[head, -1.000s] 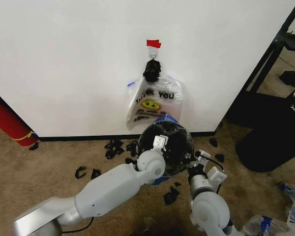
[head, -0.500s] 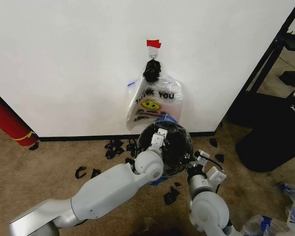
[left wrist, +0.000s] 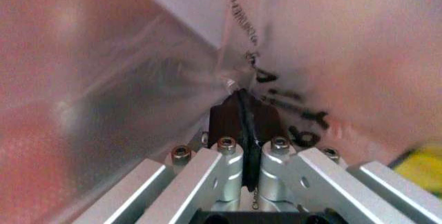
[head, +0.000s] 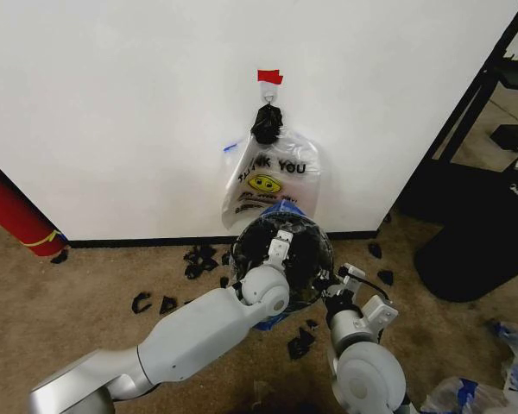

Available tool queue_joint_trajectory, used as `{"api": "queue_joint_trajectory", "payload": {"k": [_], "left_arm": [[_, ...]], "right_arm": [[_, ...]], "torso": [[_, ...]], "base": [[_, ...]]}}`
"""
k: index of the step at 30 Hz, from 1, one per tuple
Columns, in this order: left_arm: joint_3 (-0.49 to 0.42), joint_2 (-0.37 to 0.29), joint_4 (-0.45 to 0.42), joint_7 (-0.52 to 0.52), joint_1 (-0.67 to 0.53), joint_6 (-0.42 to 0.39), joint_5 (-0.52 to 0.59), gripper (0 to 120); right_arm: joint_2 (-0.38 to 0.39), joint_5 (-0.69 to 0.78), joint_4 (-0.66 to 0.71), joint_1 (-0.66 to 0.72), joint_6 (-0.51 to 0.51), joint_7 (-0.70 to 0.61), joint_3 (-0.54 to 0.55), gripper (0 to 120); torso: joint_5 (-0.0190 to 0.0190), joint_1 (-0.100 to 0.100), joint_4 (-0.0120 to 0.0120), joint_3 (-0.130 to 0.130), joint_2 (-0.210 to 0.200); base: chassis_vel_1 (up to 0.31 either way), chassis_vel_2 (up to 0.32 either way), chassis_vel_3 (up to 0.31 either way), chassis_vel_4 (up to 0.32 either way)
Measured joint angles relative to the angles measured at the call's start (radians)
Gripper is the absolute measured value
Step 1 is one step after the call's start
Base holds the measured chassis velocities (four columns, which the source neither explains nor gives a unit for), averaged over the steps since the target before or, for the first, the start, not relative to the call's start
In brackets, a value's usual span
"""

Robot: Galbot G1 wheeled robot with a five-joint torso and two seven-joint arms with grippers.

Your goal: Pick up the garbage bag from the wall and place it over the trash bin.

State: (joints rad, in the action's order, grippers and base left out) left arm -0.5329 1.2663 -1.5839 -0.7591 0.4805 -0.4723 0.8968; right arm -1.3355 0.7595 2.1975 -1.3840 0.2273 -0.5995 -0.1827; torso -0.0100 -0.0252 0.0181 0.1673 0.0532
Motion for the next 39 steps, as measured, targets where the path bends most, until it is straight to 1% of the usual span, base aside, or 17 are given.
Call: {"api": "queue_joint_trajectory", "payload": {"k": [13, 15, 16, 17, 19, 20, 22, 23, 24, 25, 27, 30, 31, 37, 39], "left_arm": [[-0.002, -0.003, 0.016, 0.001, -0.008, -0.013, 0.008, 0], [-0.001, -0.017, -0.011, -0.004, -0.001, -0.021, 0.014, 0], [-0.002, -0.028, -0.039, -0.009, 0.005, -0.027, 0.022, 0], [-0.002, -0.028, -0.039, -0.009, 0.005, -0.027, 0.022, 0], [-0.003, -0.045, -0.084, -0.017, 0.012, -0.041, 0.036, 0], [-0.007, -0.065, -0.134, -0.029, 0.016, -0.061, 0.062, 0], [-0.007, -0.081, -0.181, -0.058, 0.017, -0.085, 0.134, 0], [-0.008, -0.089, -0.202, -0.078, 0.013, -0.101, 0.188, 0], [-0.008, -0.089, -0.202, -0.078, 0.013, -0.101, 0.188, 0], [-0.011, -0.095, -0.210, -0.087, 0.007, -0.111, 0.219, 0], [-0.030, -0.109, -0.199, -0.092, -0.015, -0.144, 0.272, 0], [-0.040, -0.103, -0.178, -0.094, -0.022, -0.162, 0.312, 0], [-0.040, -0.103, -0.178, -0.094, -0.022, -0.162, 0.312, 0], [-0.047, -0.057, -0.093, -0.074, -0.022, -0.151, 0.278, 0], [-0.049, -0.051, -0.083, -0.072, -0.024, -0.148, 0.273, 0]], "right_arm": [[0.002, 0.017, 0.003, 0.000, 0.012, 0.004, 0.010, 0], [0.001, 0.023, -0.011, 0.010, 0.012, -0.005, 0.002, 0], [0.001, 0.029, -0.021, 0.020, 0.012, -0.015, -0.004, 0], [0.001, 0.029, -0.021, 0.020, 0.012, -0.015, -0.004, 0], [0.002, 0.032, -0.035, 0.031, 0.011, -0.022, -0.012, 0], [0.004, 0.014, -0.045, 0.034, 0.010, -0.019, -0.014, 0], [0.007, -0.047, -0.056, 0.032, -0.002, 0.004, -0.011, 0], [0.009, -0.085, -0.060, 0.028, -0.011, 0.019, -0.008, 0], [0.009, -0.085, -0.060, 0.028, -0.011, 0.019, -0.008, 0], [0.011, -0.117, -0.062, 0.024, -0.018, 0.034, -0.004, 0], [0.014, -0.150, -0.056, 0.014, -0.024, 0.054, 0.005, 0], [0.014, -0.152, -0.052, 0.011, -0.025, 0.056, 0.005, 0], [0.014, -0.152, -0.052, 0.011, -0.025, 0.056, 0.005, 0], [0.016, -0.151, -0.033, -0.003, -0.025, 0.061, 0.018, 0], [0.016, -0.150, -0.033, -0.003, -0.025, 0.061, 0.019, 0]], "torso": [[-0.0001, 0.000, 0.0000, 0.000, 0.000], [0.0000, 0.000, 0.0000, 0.000, 0.000], [0.0000, 0.000, -0.0001, 0.000, 0.000], [0.0000, 0.000, -0.0001, 0.000, 0.000], [-0.0001, 0.000, -0.0001, 0.000, 0.000], [0.0000, 0.000, -0.0001, 0.000, 0.000], [0.0000, 0.000, -0.0002, 0.000, 0.000], [-0.0001, 0.000, -0.0002, 0.000, 0.000], [-0.0001, 0.000, -0.0002, 0.000, 0.000], [-0.0001, 0.000, 0.0000, 0.000, 0.000], [0.0000, 0.000, -0.0001, 0.000, 0.000], [0.0000, 0.000, -0.0001, 0.000, 0.000], [0.0000, 0.000, -0.0001, 0.000, 0.000], [0.0000, 0.000, 0.0000, 0.000, 0.000], [0.0000, 0.000, -0.0001, 0.000, 0.000]], "base": [[0.000, 0.000, 0.000, 0.000], [0.000, 0.000, 0.000, 0.000], [0.000, 0.000, 0.000, 0.000], [0.000, 0.000, 0.000, 0.000], [0.000, 0.000, 0.000, 0.000], [0.000, 0.000, 0.000, 0.000], [0.000, 0.000, 0.000, 0.000], [0.000, 0.000, 0.000, 0.000], [0.000, 0.000, 0.000, 0.000], [0.000, 0.000, 0.000, 0.000], [0.000, 0.000, 0.000, 0.000], [0.000, 0.000, 0.000, 0.000], [0.000, 0.000, 0.000, 0.000], [0.000, 0.000, 0.000, 0.000], [0.000, 0.000, 0.000, 0.000]]}}
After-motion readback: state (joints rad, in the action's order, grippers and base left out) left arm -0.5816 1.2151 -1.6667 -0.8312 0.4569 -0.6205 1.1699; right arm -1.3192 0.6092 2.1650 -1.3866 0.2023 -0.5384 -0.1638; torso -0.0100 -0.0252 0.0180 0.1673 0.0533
